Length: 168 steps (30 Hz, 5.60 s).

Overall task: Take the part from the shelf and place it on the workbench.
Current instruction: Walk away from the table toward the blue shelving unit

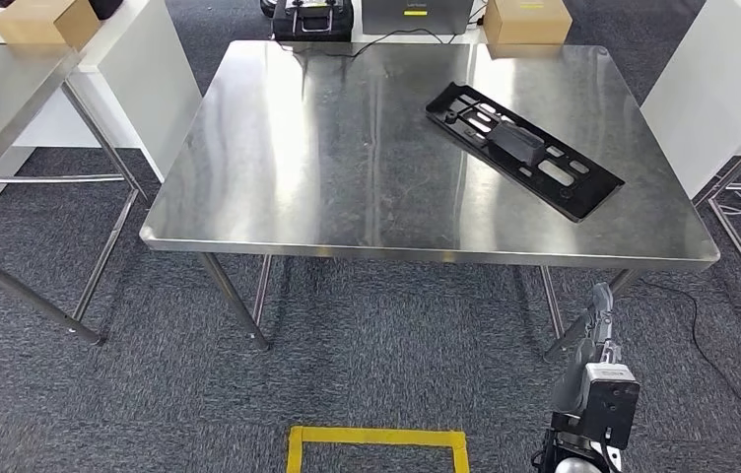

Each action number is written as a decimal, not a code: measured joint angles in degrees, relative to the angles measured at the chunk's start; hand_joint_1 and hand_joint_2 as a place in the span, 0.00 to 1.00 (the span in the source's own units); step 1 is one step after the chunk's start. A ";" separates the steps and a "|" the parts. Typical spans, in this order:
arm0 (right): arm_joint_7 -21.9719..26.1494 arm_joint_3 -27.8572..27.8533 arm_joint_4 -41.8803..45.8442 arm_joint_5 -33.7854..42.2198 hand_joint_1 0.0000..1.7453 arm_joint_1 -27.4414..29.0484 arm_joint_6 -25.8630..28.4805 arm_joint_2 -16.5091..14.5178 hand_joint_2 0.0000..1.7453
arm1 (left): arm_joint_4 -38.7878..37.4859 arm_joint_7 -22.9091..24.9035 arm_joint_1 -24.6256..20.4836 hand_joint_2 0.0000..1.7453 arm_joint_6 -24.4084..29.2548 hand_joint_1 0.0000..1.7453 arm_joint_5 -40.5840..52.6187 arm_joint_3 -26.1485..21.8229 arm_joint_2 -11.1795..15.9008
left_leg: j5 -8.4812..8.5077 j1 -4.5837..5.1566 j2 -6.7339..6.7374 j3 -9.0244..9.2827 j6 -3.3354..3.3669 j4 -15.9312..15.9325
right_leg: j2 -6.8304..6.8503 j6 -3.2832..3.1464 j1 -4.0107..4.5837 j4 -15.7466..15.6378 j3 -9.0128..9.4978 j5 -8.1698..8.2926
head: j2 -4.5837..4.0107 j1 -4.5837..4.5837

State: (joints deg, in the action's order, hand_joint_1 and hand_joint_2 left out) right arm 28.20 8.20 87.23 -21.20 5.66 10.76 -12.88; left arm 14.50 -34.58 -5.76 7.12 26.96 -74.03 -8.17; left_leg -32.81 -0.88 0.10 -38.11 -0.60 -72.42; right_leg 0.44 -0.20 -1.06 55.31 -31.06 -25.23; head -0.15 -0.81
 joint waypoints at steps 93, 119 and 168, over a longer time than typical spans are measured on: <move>10.49 -9.53 -52.09 5.15 0.00 -11.66 19.24 2.87 0.00 | -2.70 6.80 0.81 0.00 0.44 0.00 15.84 14.00 -1.64 | 2.03 0.21 0.24 1.75 1.20 1.62 | 0.08 0.01 0.68 1.92 -0.86 -1.45 | 0.00 0.16; 11.60 -10.10 -54.25 6.17 0.00 -11.26 18.77 3.81 0.00 | -3.23 6.53 1.71 0.00 0.24 0.00 15.64 14.01 -1.69 | 3.18 0.20 -0.01 -2.66 0.10 7.70 | -0.04 -0.16 -0.17 -0.50 2.87 -2.63 | 0.00 0.18; 11.64 -10.15 -55.42 20.27 0.00 -10.48 10.21 5.54 0.00 | -3.48 4.05 1.89 0.00 -0.28 0.00 16.08 13.97 -1.09 | 5.98 0.10 2.56 7.35 3.30 16.09 | -1.02 2.76 0.05 17.02 -7.74 -7.47 | 0.00 0.71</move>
State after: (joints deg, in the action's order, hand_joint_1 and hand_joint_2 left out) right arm 39.85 -1.95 31.81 -0.93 -4.82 20.98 -7.35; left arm 11.02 -30.53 -3.86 6.84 43.03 -60.06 -9.26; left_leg -26.83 -0.78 2.66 -30.76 2.70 -56.32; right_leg -0.59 2.57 -1.01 72.33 -38.80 -32.70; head -0.15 -0.11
